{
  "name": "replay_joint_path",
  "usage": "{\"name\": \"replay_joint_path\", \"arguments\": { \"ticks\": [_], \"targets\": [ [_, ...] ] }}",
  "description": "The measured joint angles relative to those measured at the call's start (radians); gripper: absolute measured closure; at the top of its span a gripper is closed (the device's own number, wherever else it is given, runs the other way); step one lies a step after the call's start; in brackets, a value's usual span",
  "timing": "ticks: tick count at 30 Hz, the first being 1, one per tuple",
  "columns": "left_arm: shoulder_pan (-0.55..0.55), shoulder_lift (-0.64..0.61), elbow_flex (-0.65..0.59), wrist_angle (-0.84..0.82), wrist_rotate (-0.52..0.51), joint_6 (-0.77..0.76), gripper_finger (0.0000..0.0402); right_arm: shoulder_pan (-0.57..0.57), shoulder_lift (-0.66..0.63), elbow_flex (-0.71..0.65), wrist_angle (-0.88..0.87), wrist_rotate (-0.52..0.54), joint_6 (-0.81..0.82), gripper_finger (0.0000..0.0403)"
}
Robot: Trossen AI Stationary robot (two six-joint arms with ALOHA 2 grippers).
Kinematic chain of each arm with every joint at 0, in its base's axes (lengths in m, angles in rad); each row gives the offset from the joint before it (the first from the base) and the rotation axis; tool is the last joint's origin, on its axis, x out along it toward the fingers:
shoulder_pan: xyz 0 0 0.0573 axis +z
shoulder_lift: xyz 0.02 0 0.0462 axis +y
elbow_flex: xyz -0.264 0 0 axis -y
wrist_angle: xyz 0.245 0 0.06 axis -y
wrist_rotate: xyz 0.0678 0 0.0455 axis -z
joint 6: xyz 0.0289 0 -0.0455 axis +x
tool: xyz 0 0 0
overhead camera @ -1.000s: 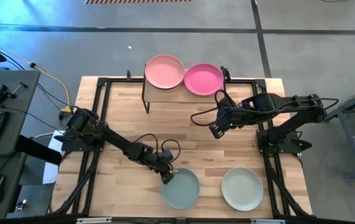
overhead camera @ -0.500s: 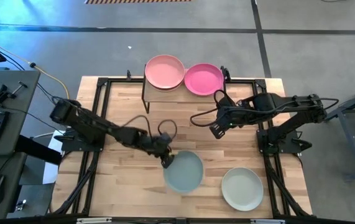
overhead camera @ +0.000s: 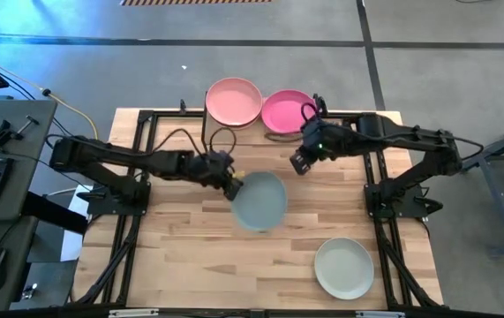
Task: Place and stack plates onto a shelf
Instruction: Stack the blue plate on top of the pink plate on the shelf
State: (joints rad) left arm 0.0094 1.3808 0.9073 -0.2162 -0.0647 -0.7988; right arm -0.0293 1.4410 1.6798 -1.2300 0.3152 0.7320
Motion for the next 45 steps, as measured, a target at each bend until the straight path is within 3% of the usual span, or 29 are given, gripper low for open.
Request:
{"name": "replay_joint_path", "arguments": {
  "ticks": [12, 20, 26, 42, 45],
  "targets": [
    [0.122, -0.046, 0.009, -0.043, 0.003, 0.072, 0.0402, -0.182, 0.000, 0.000, 0.168, -0.053, -0.140, 0.0308],
    [0.197, -0.046, 0.152, -0.221, -0.044, 0.199, 0.0402, -0.287, 0.000, 0.000, 0.341, -0.163, -0.242, 0.0308],
    [0.259, -0.046, 0.251, -0.315, -0.088, 0.294, 0.0402, -0.341, 0.000, 0.000, 0.346, -0.219, -0.240, 0.0308],
    [0.323, -0.045, 0.311, -0.412, -0.146, 0.366, 0.0401, -0.252, 0.092, 0.000, 0.294, -0.209, -0.231, 0.0308],
    [0.323, -0.045, 0.311, -0.432, -0.156, 0.366, 0.0401, -0.223, 0.117, 0.000, 0.291, -0.164, -0.210, 0.0308]
  ]
}}
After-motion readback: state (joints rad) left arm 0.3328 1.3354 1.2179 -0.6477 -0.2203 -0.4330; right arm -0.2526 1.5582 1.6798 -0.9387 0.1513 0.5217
